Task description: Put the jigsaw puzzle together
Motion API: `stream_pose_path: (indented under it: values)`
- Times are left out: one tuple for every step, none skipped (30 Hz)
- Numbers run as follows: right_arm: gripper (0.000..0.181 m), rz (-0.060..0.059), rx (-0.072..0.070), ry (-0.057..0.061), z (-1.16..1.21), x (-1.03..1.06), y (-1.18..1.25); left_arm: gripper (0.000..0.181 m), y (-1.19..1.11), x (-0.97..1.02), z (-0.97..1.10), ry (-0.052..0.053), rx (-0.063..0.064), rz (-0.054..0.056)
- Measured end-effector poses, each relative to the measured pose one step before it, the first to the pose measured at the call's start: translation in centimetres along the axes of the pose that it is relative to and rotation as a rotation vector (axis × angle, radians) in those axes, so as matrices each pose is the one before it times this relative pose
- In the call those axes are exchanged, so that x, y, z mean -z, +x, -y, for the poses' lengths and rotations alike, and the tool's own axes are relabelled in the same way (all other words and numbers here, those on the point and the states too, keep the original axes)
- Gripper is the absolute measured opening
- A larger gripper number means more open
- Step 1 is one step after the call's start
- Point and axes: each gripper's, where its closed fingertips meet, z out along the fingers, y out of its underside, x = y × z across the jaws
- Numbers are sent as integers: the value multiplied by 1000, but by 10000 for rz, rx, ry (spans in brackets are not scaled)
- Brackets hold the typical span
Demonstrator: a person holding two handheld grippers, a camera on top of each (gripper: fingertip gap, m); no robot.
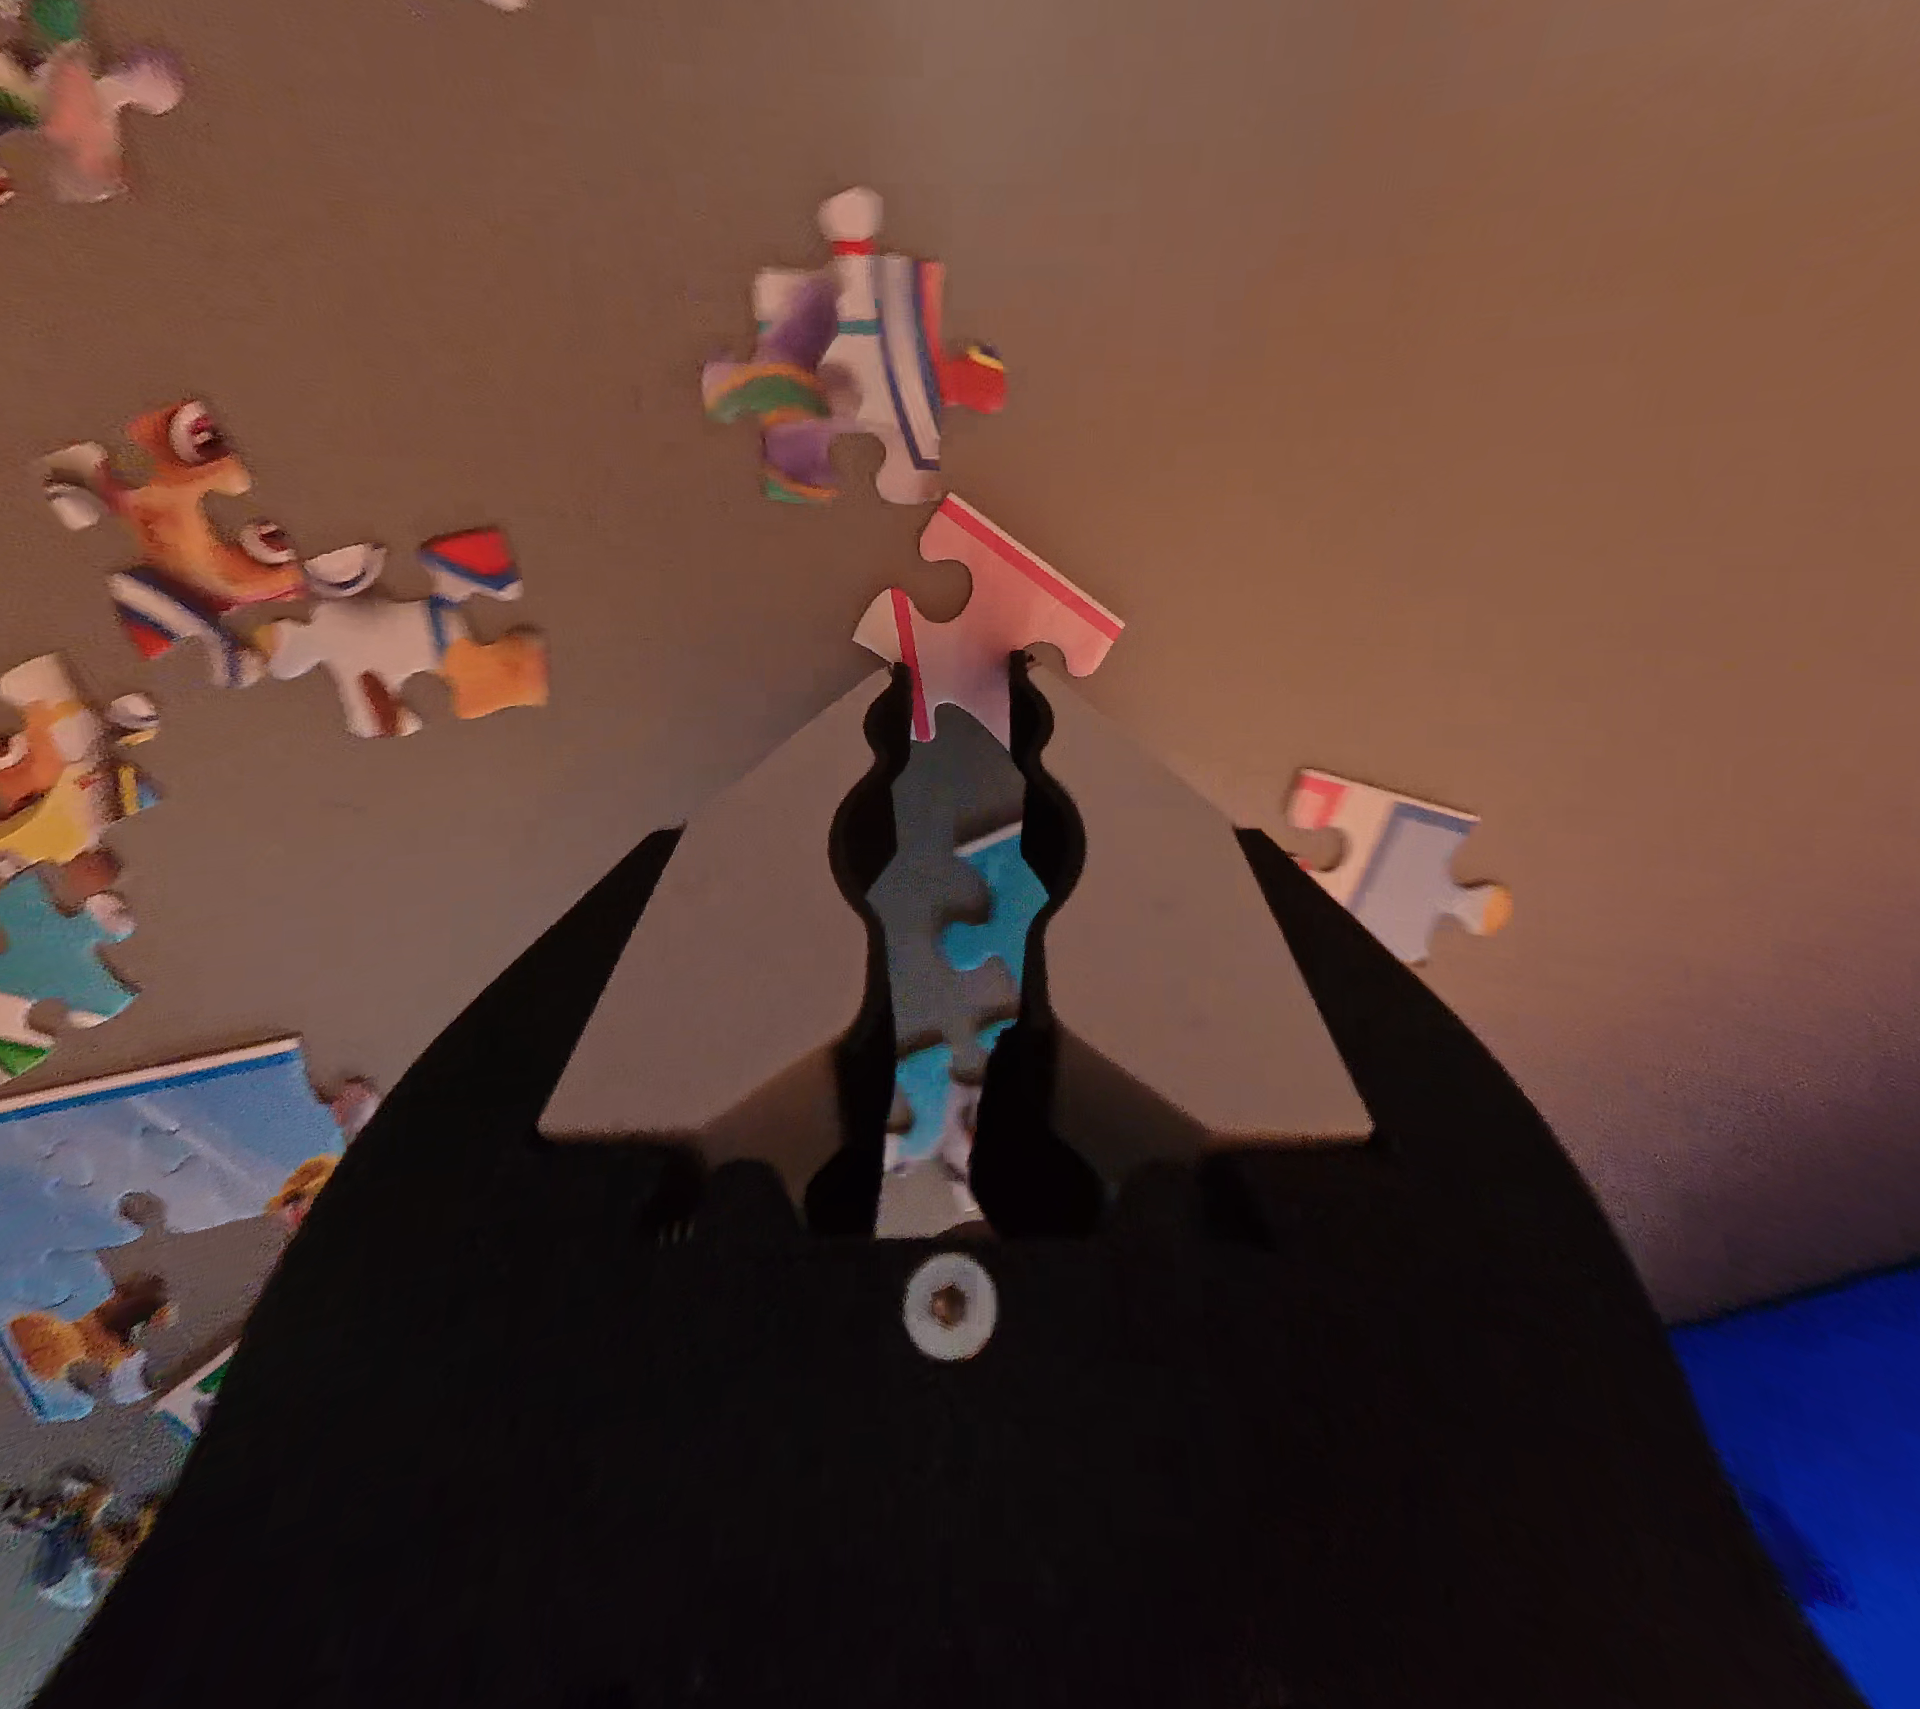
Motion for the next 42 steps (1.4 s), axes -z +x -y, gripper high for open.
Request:
stream_pose_path:
  values:
    - [16,34,170,-62,-131,37,-942,20,-20,14,-19,11,18,-9]
    - [16,25,130,-22,-105,36,-886,20,5,-4,7,9,11,-13]
    - [16,28,80,-16,-184,58,-831,20,11,-9,15,7,0,-2]
    - [16,12,36,-47,-319,106,-723,20,16,-2,-9,2,-6,1]
    - [16,2,29,-57,-435,162,-662,19,8,-1,4,-1,-5,7]
    - [16,8,12,-62,-578,206,-599,19,14,1,1,1,3,1]
    - [16,-3,-28,-107,-750,265,-502,19,10,-1,3,6,9,-8]
    - [16,46,-50,-131,-836,284,-507,19,16,5,-5,9,20,-18]
    - [17,132,-36,-115,-815,284,-583,19,3,-6,-12,4,23,-21]
    - [17,105,-80,-96,-738,318,-395,19,8,19,-13,-6,9,-12]
    - [27,-34,-189,-23,-609,409,67,18,-4,16,-11,-12,-7,-2]
    - [37,-119,-255,123,-389,557,470,18,14,7,-13,-13,-8,1]
    - [37,-110,-267,232,-215,660,671,18,-7,14,-6,-9,-6,1]
    - [38,-178,-282,243,-70,673,919,19,-12,2,-4,-3,0,8]
    - [38,-386,-277,255,92,596,1349,20,-28,8,-14,2,15,2]
    - [38,-493,-281,233,199,426,1632,20,-23,10,-15,5,18,-6]
    - [37,-328,-295,121,107,145,1486,21,-29,10,-13,14,24,-10]
    - [37,-37,-270,-21,-63,-176,1044,21,-16,3,-2,22,37,-22]
    - [38,113,-197,-103,-172,-385,708,22,-19,0,-12,23,32,-18]
    - [38,84,-133,-86,-111,-486,573,22,-19,15,-32,12,19,-9]
    - [37,101,-84,-76,-71,-554,371,22,-48,18,-26,5,18,1]
    - [34,172,-40,-121,-130,-622,94,22,-27,16,-22,4,16,0]
    - [32,81,14,-109,-63,-550,46,23,-16,10,-13,2,8,-1]
    - [25,-128,84,64,253,-260,203,23,2,5,-5,4,7,-9]
    - [25,13,55,83,354,-155,-45,23,-1,-8,6,-3,0,-9]
    - [21,18,-47,45,381,-185,-42,22,-1,-14,16,0,-4,-5]
    - [21,55,18,65,449,-208,-154,22,27,-23,31,6,-1,-18]
    - [21,103,107,-7,394,-149,-201,22,11,-25,18,9,3,-15]
    - [24,142,120,-175,168,15,-89,22,0,-4,4,-1,2,-4]
    - [30,-49,20,-103,286,255,390,22,-2,10,-10,1,-2,10]
    - [31,-199,-74,247,721,432,740,22,8,-3,4,-1,3,1]
    - [33,-105,-158,316,794,298,681,22,-5,-2,-1,-5,4,1]
    - [36,-17,-209,103,477,-8,589,22,-14,4,-7,-5,-3,8]
    - [39,-68,-135,-66,176,-279,634,22,-7,7,-9,-2,-6,7]
    - [39,-121,-25,-70,88,-436,628,22,-4,11,-1,-5,3,4]
    - [41,6,-36,-29,38,-518,375,22,-13,21,-30,-10,-2,12]
    - [44,92,-153,-99,-161,-539,225,23,-20,30,-27,-12,-4,16]
    - [50,-90,-178,-68,-147,-377,449,22,-14,12,-19,-9,-5,12]
    - [45,-83,-47,196,245,-73,279,23,-5,8,1,-12,-10,9]
    - [45,32,-26,96,111,-76,15,23,2,5,7,-11,-14,7]
    - [45,-4,22,65,62,-43,-2,23,-2,-8,4,-17,-15,10]
    - [44,-7,22,17,39,-20,-44,23,3,9,-2,-18,-10,8]
